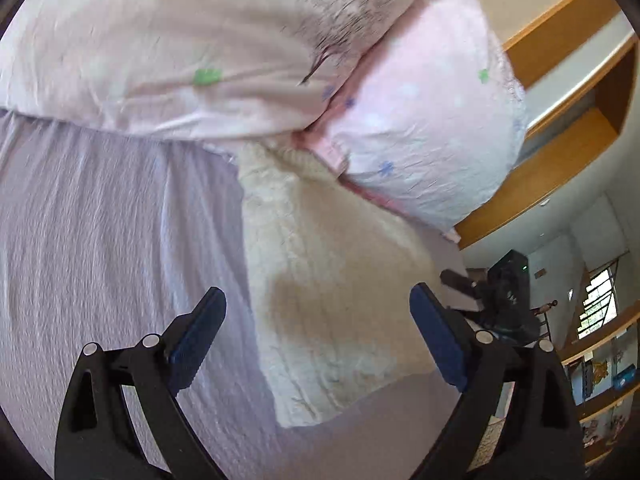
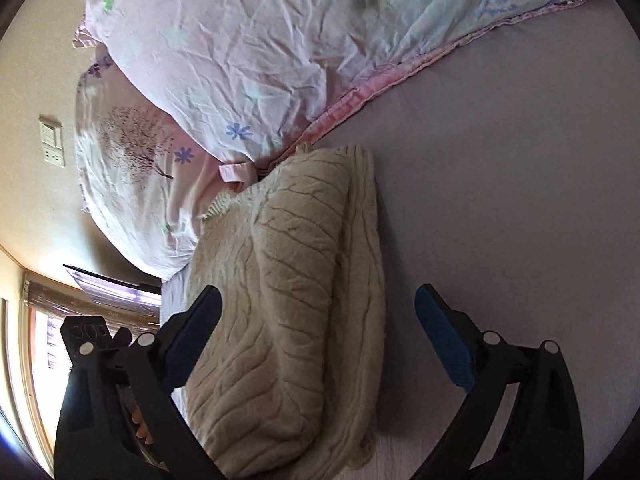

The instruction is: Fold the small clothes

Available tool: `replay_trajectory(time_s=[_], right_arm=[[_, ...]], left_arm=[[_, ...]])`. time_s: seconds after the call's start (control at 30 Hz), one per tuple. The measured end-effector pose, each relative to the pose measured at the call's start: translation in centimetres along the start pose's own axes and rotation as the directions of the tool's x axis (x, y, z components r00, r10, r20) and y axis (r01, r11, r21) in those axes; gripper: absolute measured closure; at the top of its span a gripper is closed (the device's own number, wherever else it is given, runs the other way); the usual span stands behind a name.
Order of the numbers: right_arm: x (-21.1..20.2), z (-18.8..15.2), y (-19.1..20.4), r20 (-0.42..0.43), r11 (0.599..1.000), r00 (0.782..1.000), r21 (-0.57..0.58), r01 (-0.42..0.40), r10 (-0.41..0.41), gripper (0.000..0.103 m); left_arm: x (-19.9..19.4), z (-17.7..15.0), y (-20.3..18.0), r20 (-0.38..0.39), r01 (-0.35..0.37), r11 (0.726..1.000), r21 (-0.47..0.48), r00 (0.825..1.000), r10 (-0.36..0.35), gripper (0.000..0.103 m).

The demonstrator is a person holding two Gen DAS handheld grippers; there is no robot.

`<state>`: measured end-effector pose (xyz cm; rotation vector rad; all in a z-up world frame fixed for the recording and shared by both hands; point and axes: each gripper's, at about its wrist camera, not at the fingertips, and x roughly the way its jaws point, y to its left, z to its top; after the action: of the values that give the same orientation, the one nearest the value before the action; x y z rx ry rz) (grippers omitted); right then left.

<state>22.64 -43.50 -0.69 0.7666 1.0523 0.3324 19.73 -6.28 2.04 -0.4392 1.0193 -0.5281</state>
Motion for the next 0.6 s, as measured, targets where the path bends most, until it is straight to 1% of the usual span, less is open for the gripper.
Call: replay_trajectory(time_s=[0.03, 0.07, 0.1, 0.13, 0.17, 0.2, 0.23, 0.27, 0.3, 0.33, 0.37, 0.4, 0.43, 0.47, 0.5, 0.57, 0.6], right_arm=[[0.4, 0.1, 0.0, -0.009, 1.0, 1.0, 0.002, 0.004, -0.004, 0.014], [0.5, 0.2, 0.2, -0.004, 1.0, 1.0, -0.008, 0.0, 0.0, 0.024], [0.8, 0.1, 0.2, -0.02, 1.0, 1.0, -0.005, -0.016, 0.015, 0.032], [1.3, 0.0, 0.0, -0.052, 0.999, 0.998, 0.015, -0.041, 0.042, 0.045], [1.7, -0.1, -0.3, -0.068, 0.998, 0.996, 0.032, -0.057, 0.059, 0.05], [1.7, -0.3, -0.3, -0.053, 0.998, 0.997, 0.021, -0.052, 0.053, 0.055], [1.8, -0.5, -0.3, -0.059, 0.998, 0.997, 0.01, -0.056, 0.057, 0.068], [1.9, -0.9, -0.4, -0.056, 0.996, 0.995, 0.022, -0.086, 0.087, 0.072], [1.7, -1.2, -0.3, -0.041, 0.995, 0.994, 0.026, -0.1, 0.101, 0.073], [1.5, -1.5, 0.2, -0.03, 0.995, 0.994, 0.002, -0.102, 0.102, 0.074], [1.3, -1.9, 0.9, -0.017, 0.994, 0.994, -0.024, -0.11, 0.109, 0.075], [1.0, -2.3, 1.8, -0.01, 0.99, 0.991, -0.048, -0.131, 0.131, 0.075], [0.8, -2.8, 2.8, -0.012, 0.984, 0.987, -0.073, -0.163, 0.162, 0.075], [0.8, -3.3, 4.0, -0.019, 0.976, 0.981, -0.102, -0.193, 0.192, 0.076], [1.0, -3.9, 5.3, -0.036, 0.967, 0.976, -0.133, -0.217, 0.214, 0.076], [2.1, -5.0, 7.6, -0.066, 0.952, 0.972, -0.199, -0.232, 0.224, 0.075], [3.2, -5.6, 8.6, -0.079, 0.948, 0.976, -0.233, -0.216, 0.203, 0.074]], left_arm=[[1.2, -0.1, 0.6, -0.03, -0.024, 1.0, -0.017, 0.999, 0.024, 0.009], [2.0, -0.5, 1.2, -0.051, -0.024, 0.999, -0.026, 0.998, 0.023, 0.009], [2.8, -0.8, 1.4, -0.069, -0.017, 1.0, -0.026, 0.997, 0.015, 0.009], [3.6, -1.0, 1.5, -0.082, -0.007, 1.0, -0.026, 0.997, 0.005, 0.009], [4.2, -1.1, 1.4, -0.088, 0.002, 1.0, -0.027, 0.996, -0.005, 0.009], [4.6, -1.5, 1.3, -0.087, 0.023, 0.999, -0.031, 0.996, -0.026, 0.01], [5.1, -1.7, 1.3, -0.088, 0.059, 0.997, -0.047, 0.994, -0.063, 0.013], [5.5, -1.8, 1.4, -0.087, 0.095, 0.993, -0.072, 0.991, -0.101, 0.023], [5.7, -1.7, 1.3, -0.082, 0.097, 0.991, -0.087, 0.991, -0.105, 0.031], [5.5, -1.6, 1.2, -0.072, 0.113, 0.99, -0.079, 0.99, -0.119, 0.039], [4.9, -1.4, 1.3, -0.068, 0.134, 0.989, -0.057, 0.988, -0.137, 0.052], [3.9, -1.3, 1.6, -0.068, 0.164, 0.986, -0.039, 0.984, -0.166, 0.057], [2.6, -1.3, 1.9, -0.071, 0.197, 0.98, -0.025, 0.978, -0.198, 0.059], [1.2, -1.4, 1.8, -0.065, 0.211, 0.978, -0.006, 0.975, -0.211, 0.059], [-0.7, -1.7, 2.1, -0.041, 0.197, 0.98, 0.027, 0.98, -0.196, 0.059], [-4.0, -2.4, 2.5, 0.026, 0.134, 0.985, 0.107, 0.99, -0.138, 0.059], [-5.3, -2.8, 2.8, 0.061, 0.071, 0.987, 0.144, 0.995, -0.081, 0.055]])
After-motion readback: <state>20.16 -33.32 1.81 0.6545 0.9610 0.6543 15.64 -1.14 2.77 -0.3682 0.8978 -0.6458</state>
